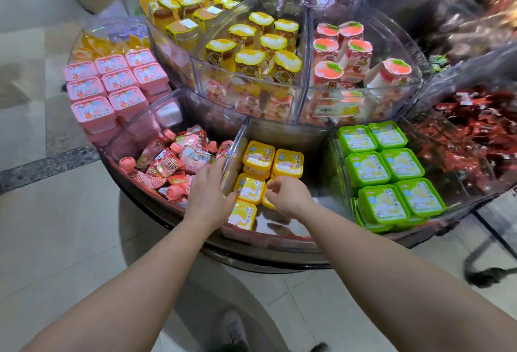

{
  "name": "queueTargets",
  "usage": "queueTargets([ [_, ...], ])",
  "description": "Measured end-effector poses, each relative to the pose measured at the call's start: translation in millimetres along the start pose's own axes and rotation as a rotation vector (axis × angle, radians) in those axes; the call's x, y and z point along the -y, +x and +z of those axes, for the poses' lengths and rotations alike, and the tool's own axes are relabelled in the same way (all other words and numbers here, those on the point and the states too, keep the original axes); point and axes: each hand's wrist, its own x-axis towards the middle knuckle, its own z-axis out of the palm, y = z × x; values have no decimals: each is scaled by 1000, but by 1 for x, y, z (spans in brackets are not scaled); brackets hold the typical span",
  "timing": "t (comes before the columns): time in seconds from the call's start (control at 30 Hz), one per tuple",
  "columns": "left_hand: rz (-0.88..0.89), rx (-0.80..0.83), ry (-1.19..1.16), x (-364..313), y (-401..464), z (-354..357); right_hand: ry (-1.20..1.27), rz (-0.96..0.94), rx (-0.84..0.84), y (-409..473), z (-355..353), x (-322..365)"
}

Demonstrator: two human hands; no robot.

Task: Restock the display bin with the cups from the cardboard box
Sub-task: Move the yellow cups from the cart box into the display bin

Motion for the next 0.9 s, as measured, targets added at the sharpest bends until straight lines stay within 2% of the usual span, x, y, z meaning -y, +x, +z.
queueTargets([
  [0.13, 31, -123, 108, -44, 16, -5, -75, -172, -213, -12, -41, -3],
  [0.23, 100, -132, 172, -99, 27, 1, -237, -295, -374, -25, -83, -22],
  [0.3, 177, -114, 244, -145, 28, 13, -370, -293, -482, -38, -116, -50],
  [0.4, 274, -70, 361, -225, 15, 41, -500, -177, -557, -70, -166, -113],
  [0.5, 350, -8, 443, -310, -8, 81, -486, -62, -599, -110, -214, -186],
  [0.67, 602, 26, 396, -427, -45, 163, -370, 115, -657, -173, -283, -298],
  [0.9, 796, 135, 400, -556, -71, 265, -275, 334, -730, -210, -349, -429],
])
